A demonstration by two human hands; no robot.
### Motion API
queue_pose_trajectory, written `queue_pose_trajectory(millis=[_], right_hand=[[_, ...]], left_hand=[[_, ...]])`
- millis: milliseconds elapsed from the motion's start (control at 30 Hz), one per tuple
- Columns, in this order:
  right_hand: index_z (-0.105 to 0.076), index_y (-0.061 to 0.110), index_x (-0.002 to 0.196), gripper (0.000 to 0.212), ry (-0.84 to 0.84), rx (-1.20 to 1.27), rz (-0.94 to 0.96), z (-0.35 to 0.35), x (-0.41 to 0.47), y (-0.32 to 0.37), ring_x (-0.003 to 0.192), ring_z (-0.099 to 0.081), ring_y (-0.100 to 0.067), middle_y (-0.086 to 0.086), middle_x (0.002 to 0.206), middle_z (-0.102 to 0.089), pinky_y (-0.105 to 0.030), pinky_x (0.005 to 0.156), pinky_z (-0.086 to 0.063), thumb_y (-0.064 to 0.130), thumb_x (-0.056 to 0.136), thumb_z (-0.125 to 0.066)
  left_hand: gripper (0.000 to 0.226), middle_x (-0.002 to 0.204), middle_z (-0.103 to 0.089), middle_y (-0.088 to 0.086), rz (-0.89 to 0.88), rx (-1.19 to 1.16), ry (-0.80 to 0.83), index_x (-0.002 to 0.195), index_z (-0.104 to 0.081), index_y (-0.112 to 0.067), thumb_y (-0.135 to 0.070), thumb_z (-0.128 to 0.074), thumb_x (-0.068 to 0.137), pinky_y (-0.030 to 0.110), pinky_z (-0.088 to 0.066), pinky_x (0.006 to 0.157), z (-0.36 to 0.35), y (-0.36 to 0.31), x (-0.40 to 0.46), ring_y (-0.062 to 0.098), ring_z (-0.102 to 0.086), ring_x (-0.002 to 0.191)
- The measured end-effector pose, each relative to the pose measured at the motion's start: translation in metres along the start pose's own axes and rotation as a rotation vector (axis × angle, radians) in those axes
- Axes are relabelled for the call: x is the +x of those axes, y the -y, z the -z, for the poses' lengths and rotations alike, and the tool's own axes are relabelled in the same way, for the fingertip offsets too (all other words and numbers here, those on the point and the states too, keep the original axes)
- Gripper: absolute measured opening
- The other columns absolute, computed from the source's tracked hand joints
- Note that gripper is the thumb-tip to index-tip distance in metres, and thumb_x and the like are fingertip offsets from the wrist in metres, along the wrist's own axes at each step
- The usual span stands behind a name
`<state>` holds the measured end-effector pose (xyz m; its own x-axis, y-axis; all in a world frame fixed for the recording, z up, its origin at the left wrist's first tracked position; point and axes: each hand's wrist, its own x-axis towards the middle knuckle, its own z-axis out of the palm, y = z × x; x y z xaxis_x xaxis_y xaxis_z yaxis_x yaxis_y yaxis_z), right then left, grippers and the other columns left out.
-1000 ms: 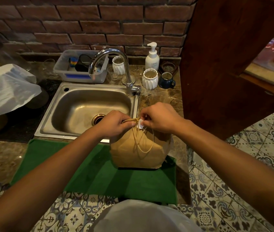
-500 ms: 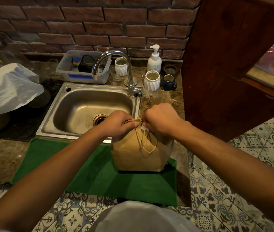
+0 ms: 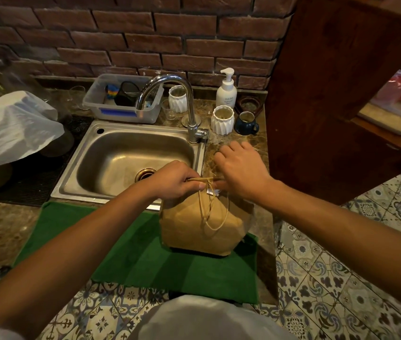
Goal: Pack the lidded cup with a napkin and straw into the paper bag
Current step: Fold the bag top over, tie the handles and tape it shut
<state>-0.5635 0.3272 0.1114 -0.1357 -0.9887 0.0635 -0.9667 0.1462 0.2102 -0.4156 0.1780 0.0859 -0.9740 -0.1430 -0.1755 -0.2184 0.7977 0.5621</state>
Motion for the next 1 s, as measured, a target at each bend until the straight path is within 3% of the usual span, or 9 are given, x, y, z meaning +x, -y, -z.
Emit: queue_pose_trajectory(millis=[100,233,400,567,667,733,867,1000], right_hand=[[-0.069,0.018,0.109,0.049,0.145,0.063,0.126,0.003,0.005,-0.009,0.1,-0.062,-0.027,-0.005,0.104,-0.067,-0.04,0.081,-0.046,0.059,0.082,-0.071],[-0.072,0.018,0.087,0.025,0.4,0.366,0.111,0.006,0.009,-0.014,0.068,-0.056,-0.021,0.001,0.071,-0.059,-0.03,0.059,-0.035,0.04,0.095,-0.064],[-0.076,0.015,0.087,0.021,0.358,0.473,0.156,0.004,0.01,-0.017,0.059,-0.05,-0.016,0.002,0.067,-0.059,-0.03,0.052,-0.03,0.033,0.094,-0.068],[-0.08,0.016,0.089,0.02,0.355,0.608,0.087,-0.008,0.012,-0.019,0.058,-0.059,-0.017,0.001,0.068,-0.069,-0.029,0.056,-0.04,0.035,0.091,-0.073],[-0.078,0.025,0.082,0.009,0.363,0.733,0.037,-0.01,0.012,-0.02,0.053,-0.058,-0.002,0.012,0.061,-0.064,-0.021,0.053,-0.04,0.031,0.089,-0.077],[-0.072,0.034,0.078,0.013,0.384,0.787,0.026,-0.009,0.012,-0.022,0.053,-0.058,0.002,0.016,0.061,-0.064,-0.018,0.054,-0.04,0.029,0.088,-0.079],[-0.075,0.024,0.087,0.015,0.459,0.788,-0.036,-0.012,0.006,-0.026,0.072,-0.065,-0.015,0.003,0.078,-0.073,-0.035,0.065,-0.05,0.038,0.084,-0.081],[-0.078,0.022,0.086,0.01,0.487,0.799,-0.03,-0.014,0.004,-0.028,0.073,-0.067,-0.014,0.001,0.079,-0.075,-0.031,0.064,-0.05,0.032,0.087,-0.079]], left_hand=[[0.034,0.058,-0.055,-0.003,-0.04,-0.009,0.03,0.064,-0.059,-0.034,-0.036,-0.063,0.098,0.022,-0.025,0.051,0.002,-0.005,0.001,0.015,-0.046,0.053],[0.037,0.062,-0.063,0.006,-0.07,-0.019,0.025,0.077,-0.074,-0.013,-0.042,-0.06,0.096,0.027,-0.029,0.053,0.002,-0.006,0.008,0.023,-0.054,0.057],[0.027,0.063,-0.064,0.0,-0.015,-0.001,0.053,0.074,-0.073,-0.025,-0.046,-0.07,0.091,0.03,-0.032,0.053,0.009,-0.01,0.01,0.019,-0.055,0.058],[0.033,0.061,-0.062,-0.008,0.071,0.197,0.039,0.07,-0.069,-0.027,-0.057,-0.076,0.08,0.031,-0.037,0.056,0.016,-0.019,0.015,0.01,-0.052,0.057],[0.035,0.055,-0.053,-0.011,0.09,0.285,0.054,0.069,-0.07,-0.027,-0.06,-0.075,0.08,0.03,-0.036,0.053,0.02,-0.025,0.018,0.007,-0.047,0.052],[0.035,0.055,-0.055,-0.009,0.093,0.259,0.059,0.067,-0.07,-0.026,-0.058,-0.076,0.08,0.029,-0.035,0.052,0.021,-0.025,0.018,0.009,-0.048,0.051],[0.035,0.056,-0.061,-0.011,0.119,0.102,0.023,0.054,-0.058,-0.038,-0.045,-0.08,0.081,0.028,-0.036,0.052,0.02,-0.019,0.014,0.008,-0.053,0.053],[0.021,0.062,-0.069,-0.006,0.147,0.041,0.039,0.068,-0.074,-0.029,-0.044,-0.08,0.082,0.029,-0.041,0.054,0.016,-0.019,0.013,0.01,-0.059,0.055]])
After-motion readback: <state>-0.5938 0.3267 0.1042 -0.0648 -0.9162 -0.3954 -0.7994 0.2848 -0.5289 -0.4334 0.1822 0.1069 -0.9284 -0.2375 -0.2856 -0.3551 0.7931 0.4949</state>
